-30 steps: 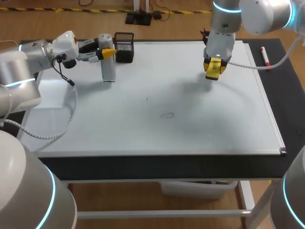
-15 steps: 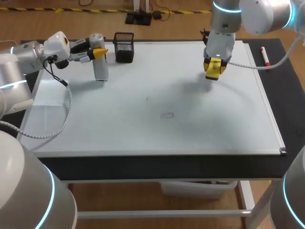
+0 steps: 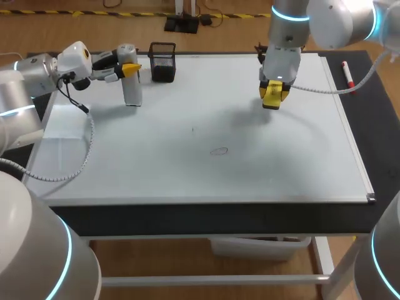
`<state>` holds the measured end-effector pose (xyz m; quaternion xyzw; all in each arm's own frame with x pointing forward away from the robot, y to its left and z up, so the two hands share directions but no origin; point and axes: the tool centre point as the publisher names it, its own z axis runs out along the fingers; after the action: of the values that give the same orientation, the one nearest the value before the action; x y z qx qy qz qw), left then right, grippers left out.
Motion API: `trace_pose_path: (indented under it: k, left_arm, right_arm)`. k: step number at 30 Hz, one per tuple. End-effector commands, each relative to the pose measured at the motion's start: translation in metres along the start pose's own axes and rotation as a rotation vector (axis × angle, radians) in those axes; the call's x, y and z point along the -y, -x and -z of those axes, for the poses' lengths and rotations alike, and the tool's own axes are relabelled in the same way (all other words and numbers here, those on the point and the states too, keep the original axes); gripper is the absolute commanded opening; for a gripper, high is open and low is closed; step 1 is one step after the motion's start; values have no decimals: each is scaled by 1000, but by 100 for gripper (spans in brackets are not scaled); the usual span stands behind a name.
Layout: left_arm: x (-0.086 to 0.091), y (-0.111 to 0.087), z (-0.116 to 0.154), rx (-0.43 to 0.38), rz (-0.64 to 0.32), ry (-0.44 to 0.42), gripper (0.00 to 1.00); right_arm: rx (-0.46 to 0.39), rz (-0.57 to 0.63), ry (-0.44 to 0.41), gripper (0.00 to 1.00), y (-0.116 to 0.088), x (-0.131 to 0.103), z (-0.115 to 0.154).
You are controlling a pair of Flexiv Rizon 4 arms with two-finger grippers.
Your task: Pick up the inspection probe, press it on each red-marked spot on the whiteboard one by one, put down the probe, pick up the eraser, and wipe off all the red marks.
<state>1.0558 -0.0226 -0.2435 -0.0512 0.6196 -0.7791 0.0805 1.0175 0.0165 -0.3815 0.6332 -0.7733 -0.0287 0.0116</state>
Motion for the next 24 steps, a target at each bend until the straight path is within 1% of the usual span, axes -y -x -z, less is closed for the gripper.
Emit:
trace_pose_path:
  k: [1, 6, 11, 15, 17, 21, 23, 24]
  left_arm:
    - [0, 1, 0, -2, -1, -1, 0]
    - [0, 1, 0, -2, -1, -1, 0]
    - [0, 1, 0, -2, -1, -1, 0]
    - [0, 1, 0, -2, -1, -1, 0]
    - [0, 1, 0, -2, -1, -1, 0]
    - [0, 1, 0, -2, -1, -1, 0]
    - [0, 1, 0, -2, -1, -1, 0]
    - [0, 1, 0, -2, -1, -1, 0]
  right_arm:
    - [-5, 20, -36, 0, 13, -27, 2]
    - [-5, 84, -29, 0, 33, -57, -2]
    - [4, 119, -50, 0, 52, -87, -3]
    - [29, 112, -58, 0, 68, -107, -5]
    - [11, 105, -61, 0, 76, -117, -7]
    - [3, 59, -56, 0, 95, -134, -7]
    - [20, 61, -45, 0, 103, -142, -5]
    - [-4, 33, -45, 0, 107, -145, -4]
